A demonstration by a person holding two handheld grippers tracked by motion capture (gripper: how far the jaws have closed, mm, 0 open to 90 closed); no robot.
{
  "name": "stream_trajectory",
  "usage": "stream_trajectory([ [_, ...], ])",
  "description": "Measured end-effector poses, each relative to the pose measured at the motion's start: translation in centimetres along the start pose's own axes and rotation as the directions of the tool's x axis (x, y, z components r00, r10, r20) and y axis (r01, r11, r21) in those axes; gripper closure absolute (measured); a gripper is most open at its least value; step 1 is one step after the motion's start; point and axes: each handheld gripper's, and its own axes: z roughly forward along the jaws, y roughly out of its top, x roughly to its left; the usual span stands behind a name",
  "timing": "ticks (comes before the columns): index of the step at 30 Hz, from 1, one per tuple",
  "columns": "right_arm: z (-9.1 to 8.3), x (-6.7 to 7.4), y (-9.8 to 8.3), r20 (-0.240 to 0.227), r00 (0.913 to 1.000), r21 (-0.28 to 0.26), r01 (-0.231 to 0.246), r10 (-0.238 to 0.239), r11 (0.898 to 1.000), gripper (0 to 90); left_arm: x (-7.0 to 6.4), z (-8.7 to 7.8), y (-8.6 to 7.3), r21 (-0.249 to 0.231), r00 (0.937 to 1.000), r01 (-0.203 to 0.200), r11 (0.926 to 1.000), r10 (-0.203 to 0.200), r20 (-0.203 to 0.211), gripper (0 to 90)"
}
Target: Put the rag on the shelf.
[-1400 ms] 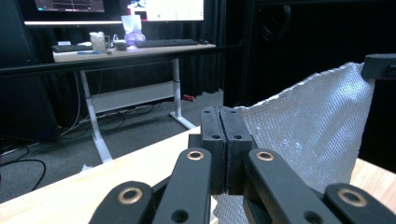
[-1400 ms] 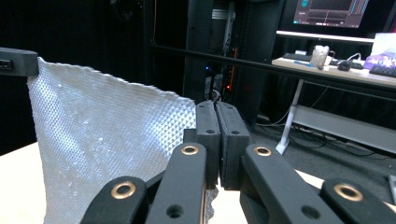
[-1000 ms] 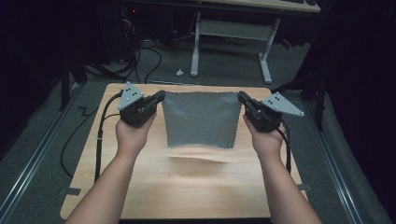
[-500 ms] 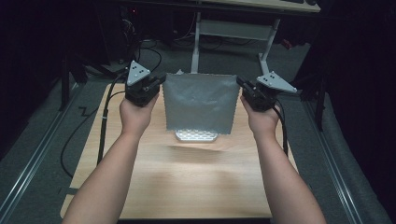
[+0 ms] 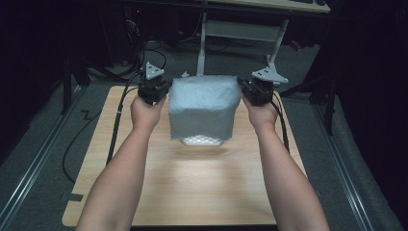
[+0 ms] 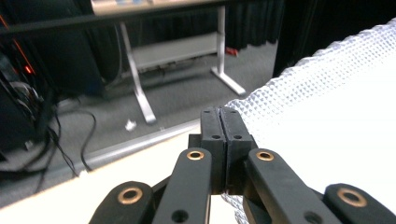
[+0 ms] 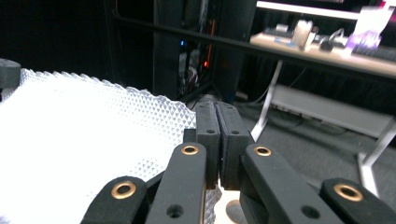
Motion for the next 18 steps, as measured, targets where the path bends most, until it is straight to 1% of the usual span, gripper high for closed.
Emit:
stream_trajectory([
  [1, 0.3, -0.2, -0.3, -0.009, 0.9998, 0.027, -0.018, 0.018, 0.999, 89.7, 0.0, 0.3, -0.4, 0.021, 0.9999, 0.004, 0.9998, -0.004, 0.014, 89.4],
  [3, 0.7, -0.5, -1.1, -0.013, 0.9998, 0.052, -0.017, 0.017, 0.999, 89.7, 0.0, 0.8, -1.4, 0.049, 0.9993, 0.009, 0.9987, -0.011, 0.036, 89.5],
  [4, 0.9, -0.6, -1.7, -0.020, 0.9994, 0.066, -0.027, 0.028, 0.997, 89.7, 0.0, 0.9, -1.8, 0.056, 0.9991, 0.010, 0.9984, -0.012, 0.041, 89.5],
  [7, 1.2, -0.6, -3.0, -0.021, 0.9996, 0.100, -0.018, 0.020, 0.995, 89.7, -0.1, 1.2, -3.0, 0.082, 0.9967, 0.020, 0.9964, -0.026, 0.077, 89.5],
  [9, 1.3, -0.7, -3.9, -0.030, 0.9989, 0.113, -0.033, 0.037, 0.993, 89.7, -0.3, 1.3, -3.8, 0.098, 0.9957, 0.016, 0.9951, -0.025, 0.089, 89.5],
  [10, 1.4, -0.6, -4.4, -0.040, 0.9988, 0.118, -0.022, 0.027, 0.993, 89.6, -0.3, 1.3, -4.0, 0.096, 0.9954, 0.014, 0.9953, -0.023, 0.093, 89.5],
  [12, 1.5, -0.5, -4.9, -0.041, 0.9991, 0.130, -0.003, 0.009, 0.991, 89.7, -0.3, 1.3, -4.8, 0.102, 0.9939, 0.026, 0.9944, -0.037, 0.104, 89.5],
  [13, 1.5, -0.5, -5.2, -0.043, 0.9990, 0.136, 0.000, 0.006, 0.991, 89.6, -0.3, 1.4, -5.2, 0.106, 0.9925, 0.037, 0.9937, -0.049, 0.112, 89.5],
  [18, 1.4, -0.5, -6.5, -0.058, 0.9982, 0.145, -0.004, 0.012, 0.989, 89.6, -0.5, 1.4, -6.9, 0.112, 0.9879, 0.050, 0.9925, -0.066, 0.141, 89.5],
])
